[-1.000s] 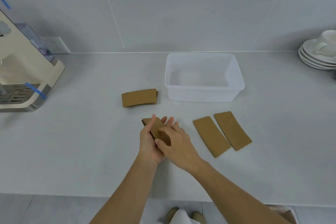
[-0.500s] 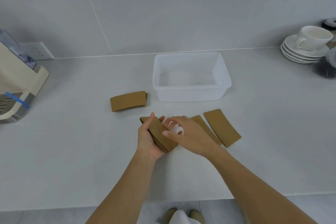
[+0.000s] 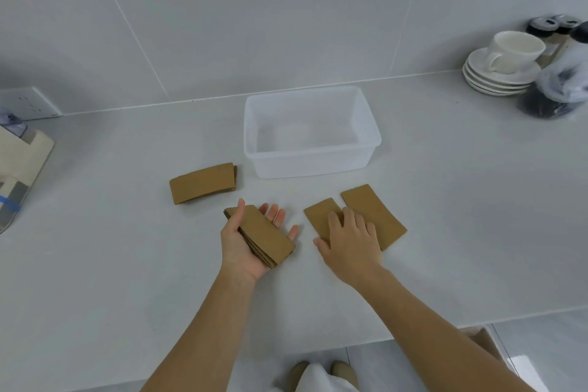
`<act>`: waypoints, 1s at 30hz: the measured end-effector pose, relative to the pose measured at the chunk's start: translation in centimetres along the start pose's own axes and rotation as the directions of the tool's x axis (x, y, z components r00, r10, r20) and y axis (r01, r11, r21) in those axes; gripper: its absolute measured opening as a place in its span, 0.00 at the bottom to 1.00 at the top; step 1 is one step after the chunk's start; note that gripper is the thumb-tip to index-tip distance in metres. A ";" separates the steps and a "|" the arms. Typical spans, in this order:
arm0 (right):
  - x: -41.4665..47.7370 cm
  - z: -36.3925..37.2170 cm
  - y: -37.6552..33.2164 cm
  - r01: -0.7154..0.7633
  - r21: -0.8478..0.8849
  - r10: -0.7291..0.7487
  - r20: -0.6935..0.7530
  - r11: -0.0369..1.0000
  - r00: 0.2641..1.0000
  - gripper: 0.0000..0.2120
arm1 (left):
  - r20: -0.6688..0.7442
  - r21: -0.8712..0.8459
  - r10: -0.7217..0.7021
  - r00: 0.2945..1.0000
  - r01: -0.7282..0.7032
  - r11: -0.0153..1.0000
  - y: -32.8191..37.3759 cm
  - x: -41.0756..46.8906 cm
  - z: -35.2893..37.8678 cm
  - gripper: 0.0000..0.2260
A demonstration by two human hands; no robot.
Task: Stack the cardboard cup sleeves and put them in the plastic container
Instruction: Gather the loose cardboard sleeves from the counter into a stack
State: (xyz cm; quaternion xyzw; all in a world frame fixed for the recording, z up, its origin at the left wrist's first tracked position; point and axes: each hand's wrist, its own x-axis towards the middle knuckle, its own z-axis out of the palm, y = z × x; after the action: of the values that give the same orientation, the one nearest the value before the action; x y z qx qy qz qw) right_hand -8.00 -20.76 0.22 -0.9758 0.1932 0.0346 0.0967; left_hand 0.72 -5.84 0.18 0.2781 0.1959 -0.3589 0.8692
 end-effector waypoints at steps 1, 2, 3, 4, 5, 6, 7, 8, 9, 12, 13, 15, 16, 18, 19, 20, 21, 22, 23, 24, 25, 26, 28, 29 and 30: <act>0.0 0.1 -0.1 -0.005 -0.014 0.004 -0.007 1.000 1.000 0.22 | 0.001 0.001 0.001 1.000 -0.001 1.000 0.0 0.0 0.0 0.19; 0.0 0.2 -0.1 0.001 -0.033 -0.001 -0.010 0.999 1.000 0.21 | 0.000 0.000 0.000 1.000 0.000 1.000 0.0 0.0 0.0 0.19; 0.1 0.2 -0.1 0.010 -0.046 -0.010 -0.012 0.999 1.000 0.20 | -0.001 -0.002 -0.002 1.000 0.002 1.000 0.0 -0.1 0.0 0.19; 0.2 0.1 -0.1 0.015 -0.046 -0.016 -0.014 0.999 1.000 0.19 | -0.001 -0.003 -0.005 1.000 0.005 1.000 0.0 -0.1 0.0 0.20; 0.3 -0.1 0.0 0.015 -0.029 -0.015 -0.019 0.999 1.000 0.18 | -0.001 -0.005 -0.008 1.000 0.008 1.000 0.0 -0.2 0.0 0.20; 0.4 -0.3 0.0 0.010 0.003 -0.010 -0.026 1.000 1.000 0.17 | 0.000 -0.006 -0.009 1.000 0.009 1.000 0.1 -0.2 0.0 0.21; 0.5 -0.5 0.1 -0.001 0.043 0.002 -0.031 0.999 1.000 0.16 | -0.001 -0.010 -0.009 1.000 0.009 1.000 0.1 -0.3 0.0 0.21; 0.7 -0.9 0.1 -0.017 0.088 0.020 -0.034 0.996 0.999 0.15 | -0.002 -0.012 -0.008 1.000 0.008 1.000 0.2 -0.3 -0.1 0.21; 0.9 -1.2 0.1 -0.035 0.137 0.039 -0.031 0.990 0.999 0.14 | -0.002 -0.013 -0.008 1.000 0.008 1.000 0.3 -0.4 -0.1 0.22; 1.5 -2.6 -0.3 -0.061 0.266 0.065 -0.007 0.962 0.998 0.15 | 0.002 -0.020 -0.012 1.000 0.012 1.000 0.6 -0.7 -0.1 0.24; 1.7 -3.0 -0.6 -0.062 0.305 0.065 0.000 0.950 0.998 0.16 | 0.002 -0.023 -0.013 1.000 0.013 1.000 0.6 -0.8 -0.1 0.25; 2.0 -3.9 -1.5 -0.062 0.393 0.059 0.019 0.917 0.998 0.16 | 0.000 -0.029 -0.016 1.000 0.016 0.999 0.7 -0.9 0.0 0.26; 2.1 -4.3 -2.1 -0.063 0.438 0.054 0.033 0.897 0.998 0.17 | 0.003 -0.034 -0.018 1.000 0.018 0.999 0.7 -1.0 0.0 0.26; 2.1 -4.8 -3.4 -0.061 0.515 0.032 0.066 0.855 0.997 0.18 | 0.016 -0.035 -0.018 1.000 0.019 0.999 0.7 -1.1 0.1 0.26; 2.1 -4.9 -4.0 -0.059 0.546 0.017 0.082 0.835 0.996 0.18 | 0.019 -0.023 -0.019 1.000 0.019 1.000 0.8 -1.2 0.1 0.26; 2.0 -4.9 -4.7 -0.057 0.571 0.002 0.097 0.819 0.995 0.19 | 0.018 -0.001 -0.022 1.000 0.022 1.000 0.8 -1.3 0.1 0.26; 1.8 -4.8 -5.4 -0.054 0.588 -0.013 0.110 0.807 0.994 0.19 | 0.011 0.033 -0.028 1.000 0.027 0.999 0.9 -1.4 0.0 0.26; 1.7 -4.7 -6.1 -0.050 0.594 -0.028 0.121 0.803 0.992 0.19 | 0.004 0.069 -0.034 0.999 0.034 0.997 0.9 -1.5 0.0 0.27; 1.6 -4.5 -6.7 -0.043 0.593 -0.044 0.131 0.804 0.990 0.19 | 0.005 0.097 -0.044 0.999 0.043 0.994 1.0 -1.7 -0.1 0.28; 1.4 -4.2 -7.4 -0.036 0.590 -0.058 0.140 0.807 0.988 0.19 | 0.016 0.113 -0.056 0.998 0.054 0.992 1.0 -1.9 -0.3 0.29; 1.2 -4.0 -8.0 -0.031 0.590 -0.068 0.144 0.807 0.987 0.19 | 0.027 0.116 -0.068 0.997 0.065 0.991 1.0 -2.0 -0.3 0.28; 1.1 -3.7 -8.5 -0.024 0.591 -0.077 0.146 0.806 0.986 0.19 | 0.031 0.110 -0.075 0.997 0.071 0.991 1.0 -2.1 -0.4 0.28; 0.8 -3.1 -9.4 0.000 0.586 -0.104 0.144 0.810 0.984 0.20 | 0.033 0.094 -0.079 0.996 0.076 0.993 1.1 -2.3 -0.7 0.29; 0.6 -2.7 -9.8 0.015 0.580 -0.122 0.146 0.815 0.982 0.22 | 0.033 0.084 -0.081 0.996 0.078 0.993 1.2 -2.3 -0.9 0.30; 0.5 -2.3 -10.1 0.030 0.574 -0.142 0.151 0.818 0.978 0.24 | 0.030 0.074 -0.085 0.996 0.082 0.994 1.3 -2.4 -1.0 0.31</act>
State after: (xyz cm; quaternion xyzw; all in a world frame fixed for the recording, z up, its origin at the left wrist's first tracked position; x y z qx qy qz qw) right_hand -3.59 -12.30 4.24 -0.9026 0.1405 0.0625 0.4021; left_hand -0.06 -3.23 1.16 0.2952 0.1796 -0.4065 0.8458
